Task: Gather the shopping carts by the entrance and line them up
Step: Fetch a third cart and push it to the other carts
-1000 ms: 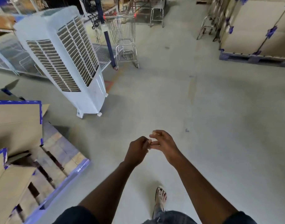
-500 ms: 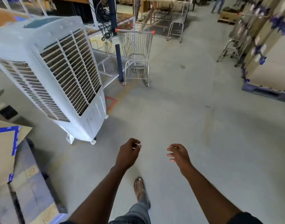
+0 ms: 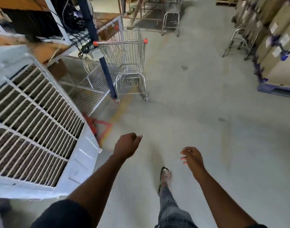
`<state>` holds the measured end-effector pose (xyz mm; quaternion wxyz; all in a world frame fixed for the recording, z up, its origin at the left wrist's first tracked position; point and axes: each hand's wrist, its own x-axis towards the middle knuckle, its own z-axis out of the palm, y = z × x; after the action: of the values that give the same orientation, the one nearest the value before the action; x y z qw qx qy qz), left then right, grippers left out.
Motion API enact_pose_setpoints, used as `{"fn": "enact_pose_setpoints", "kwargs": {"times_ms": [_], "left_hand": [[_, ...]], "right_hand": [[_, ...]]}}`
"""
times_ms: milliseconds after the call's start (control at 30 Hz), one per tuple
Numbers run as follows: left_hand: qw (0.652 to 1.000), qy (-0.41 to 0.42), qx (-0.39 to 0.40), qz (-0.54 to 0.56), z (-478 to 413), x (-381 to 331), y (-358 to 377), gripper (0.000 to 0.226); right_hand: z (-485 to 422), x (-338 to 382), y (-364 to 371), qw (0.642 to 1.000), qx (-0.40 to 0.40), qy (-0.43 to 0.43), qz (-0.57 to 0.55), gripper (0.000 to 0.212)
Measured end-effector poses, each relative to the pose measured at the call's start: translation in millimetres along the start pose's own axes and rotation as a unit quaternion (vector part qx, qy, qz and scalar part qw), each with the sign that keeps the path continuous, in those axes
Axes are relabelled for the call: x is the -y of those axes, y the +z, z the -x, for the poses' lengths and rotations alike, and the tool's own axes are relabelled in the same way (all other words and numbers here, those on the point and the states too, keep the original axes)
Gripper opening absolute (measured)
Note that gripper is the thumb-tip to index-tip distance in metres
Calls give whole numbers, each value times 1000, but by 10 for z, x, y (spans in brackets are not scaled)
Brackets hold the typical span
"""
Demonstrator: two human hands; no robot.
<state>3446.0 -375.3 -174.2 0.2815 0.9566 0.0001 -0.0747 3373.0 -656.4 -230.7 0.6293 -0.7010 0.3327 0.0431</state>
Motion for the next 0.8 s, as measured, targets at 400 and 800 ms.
{"fn": "enact_pose_setpoints", "kwargs": {"times_ms": [400,800], "left_hand": [[998,-52,-36,7,-3751,-366,-844,16],[986,33,-152,-67,-7787,116,-2235,44]], "right_hand": [[-3282,2987,1930,978,68,-142,137,4],[-5730,5707,4334,809,55,-413,415,39]]}}
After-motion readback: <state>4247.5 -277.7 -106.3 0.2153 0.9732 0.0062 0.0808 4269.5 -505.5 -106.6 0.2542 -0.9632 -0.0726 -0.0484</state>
